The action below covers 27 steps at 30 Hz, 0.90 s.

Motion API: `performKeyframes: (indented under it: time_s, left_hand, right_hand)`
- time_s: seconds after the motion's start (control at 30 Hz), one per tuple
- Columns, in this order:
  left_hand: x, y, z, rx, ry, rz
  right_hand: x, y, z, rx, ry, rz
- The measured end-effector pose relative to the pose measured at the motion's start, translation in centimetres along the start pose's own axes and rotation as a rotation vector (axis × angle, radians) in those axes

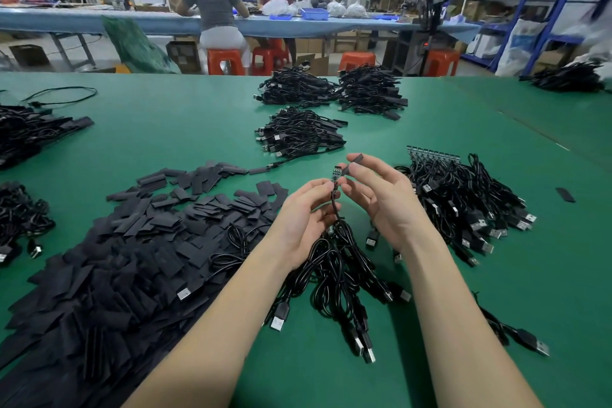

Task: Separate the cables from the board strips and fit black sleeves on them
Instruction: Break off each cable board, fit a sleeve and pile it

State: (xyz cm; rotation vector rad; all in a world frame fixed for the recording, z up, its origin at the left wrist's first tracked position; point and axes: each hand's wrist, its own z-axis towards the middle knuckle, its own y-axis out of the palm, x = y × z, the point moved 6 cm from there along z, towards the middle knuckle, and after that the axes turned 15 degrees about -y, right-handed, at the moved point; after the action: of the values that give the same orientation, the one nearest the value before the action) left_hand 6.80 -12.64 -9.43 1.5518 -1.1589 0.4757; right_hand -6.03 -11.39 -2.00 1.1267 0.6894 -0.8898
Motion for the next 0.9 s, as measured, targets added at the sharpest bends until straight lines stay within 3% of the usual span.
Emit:
performKeyframes:
  time_s: [0.3, 0.43, 0.9]
  left_hand:
    - [1.0, 1.0, -2.0, -0.038, 0.038, 0.006]
    - [1.2, 1.4, -2.8, -0.045, 0.044, -0.017]
    - [1.6, 2.6, -3.9, -0.085, 0.042, 0.067]
  right_hand:
    - [-0.2, -0.4, 0.1, 0.017, -0.062, -0.087]
    - [-0.8, -1.0, 0.2, 0.045, -0.101, -0.010]
    - [-0.9, -1.0, 0.0, -0.055, -0.090, -0.053]
